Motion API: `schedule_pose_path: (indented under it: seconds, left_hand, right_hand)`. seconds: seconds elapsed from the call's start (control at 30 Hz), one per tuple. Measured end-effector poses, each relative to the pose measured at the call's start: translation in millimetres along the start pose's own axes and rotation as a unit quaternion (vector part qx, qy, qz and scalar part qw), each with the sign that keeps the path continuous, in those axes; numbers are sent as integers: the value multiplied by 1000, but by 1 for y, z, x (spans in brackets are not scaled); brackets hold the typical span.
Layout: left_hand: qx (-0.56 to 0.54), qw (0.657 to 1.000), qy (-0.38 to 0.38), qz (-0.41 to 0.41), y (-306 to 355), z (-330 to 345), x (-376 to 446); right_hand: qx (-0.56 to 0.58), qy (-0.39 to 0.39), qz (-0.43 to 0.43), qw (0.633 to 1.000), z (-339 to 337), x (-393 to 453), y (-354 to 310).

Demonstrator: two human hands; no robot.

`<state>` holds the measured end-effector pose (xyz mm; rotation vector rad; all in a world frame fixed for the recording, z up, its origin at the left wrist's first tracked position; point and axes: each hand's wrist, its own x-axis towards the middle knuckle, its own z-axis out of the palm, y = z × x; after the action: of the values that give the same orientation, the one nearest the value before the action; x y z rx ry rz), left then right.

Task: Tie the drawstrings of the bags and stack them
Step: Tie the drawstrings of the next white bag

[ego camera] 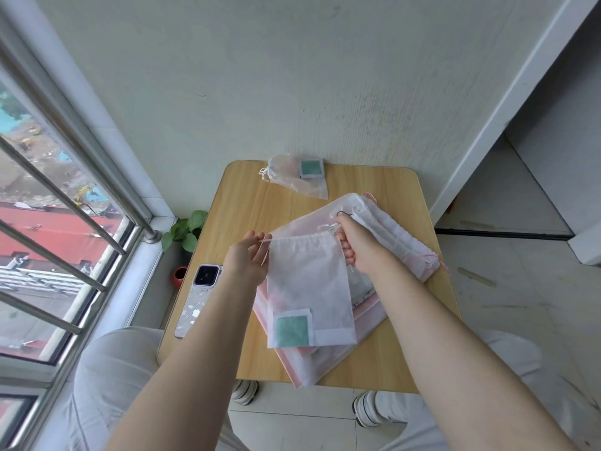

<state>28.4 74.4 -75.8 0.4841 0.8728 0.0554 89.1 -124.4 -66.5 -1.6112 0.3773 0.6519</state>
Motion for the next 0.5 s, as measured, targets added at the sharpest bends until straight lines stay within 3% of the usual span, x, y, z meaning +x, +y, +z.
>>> schedule_pose_path:
  seconds: [0.13,0.23,0.4,0.5]
  left_hand:
    - [-124,992,18,-20,1,-8,8]
    - [-142,989,35,-11,1,-11,13]
    - [54,996,63,33,0,-8,13]
    - [236,958,113,121,-1,-9,9]
  right_hand:
    - [122,40,14,992,-3,10,11]
    - [274,86,17,958,0,11,12]
    - [454,58,-11,889,9,5,6]
    - [478,39,0,877,12,7,4]
